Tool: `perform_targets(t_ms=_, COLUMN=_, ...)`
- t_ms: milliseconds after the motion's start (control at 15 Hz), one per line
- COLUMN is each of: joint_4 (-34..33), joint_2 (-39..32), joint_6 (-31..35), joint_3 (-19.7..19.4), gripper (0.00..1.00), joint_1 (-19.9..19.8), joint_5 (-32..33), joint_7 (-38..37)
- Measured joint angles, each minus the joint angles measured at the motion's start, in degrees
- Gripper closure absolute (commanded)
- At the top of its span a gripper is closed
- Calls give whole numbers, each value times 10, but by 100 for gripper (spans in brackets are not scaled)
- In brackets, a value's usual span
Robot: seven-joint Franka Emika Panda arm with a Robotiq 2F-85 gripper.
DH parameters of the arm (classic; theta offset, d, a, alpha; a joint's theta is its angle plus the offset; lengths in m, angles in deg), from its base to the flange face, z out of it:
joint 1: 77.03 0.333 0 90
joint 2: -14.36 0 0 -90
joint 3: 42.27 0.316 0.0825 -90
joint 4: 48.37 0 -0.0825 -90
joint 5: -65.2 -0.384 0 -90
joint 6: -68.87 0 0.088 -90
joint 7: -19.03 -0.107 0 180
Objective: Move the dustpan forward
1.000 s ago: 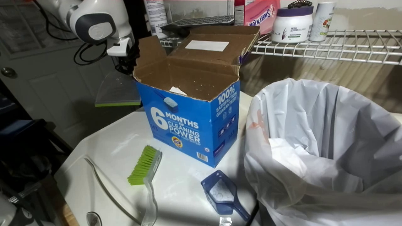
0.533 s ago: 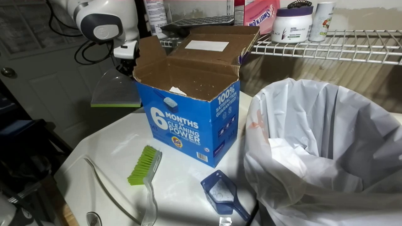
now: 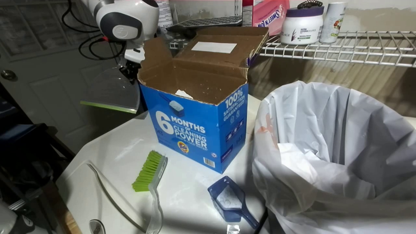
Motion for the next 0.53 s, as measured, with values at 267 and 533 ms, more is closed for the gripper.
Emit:
perform_targets(t_ms=267, joint_4=-28, joint_2=-31, joint_6=-27, joint_3=-6, gripper=98, joint_1=-2, joint_5=0, joint_7=-35)
perform_targets(t_ms=533, joint_4=-42, joint_2=-44, joint_6=-28, joint_3=-11, gripper=98, joint_1=-3, joint_5=-2, joint_7=-66)
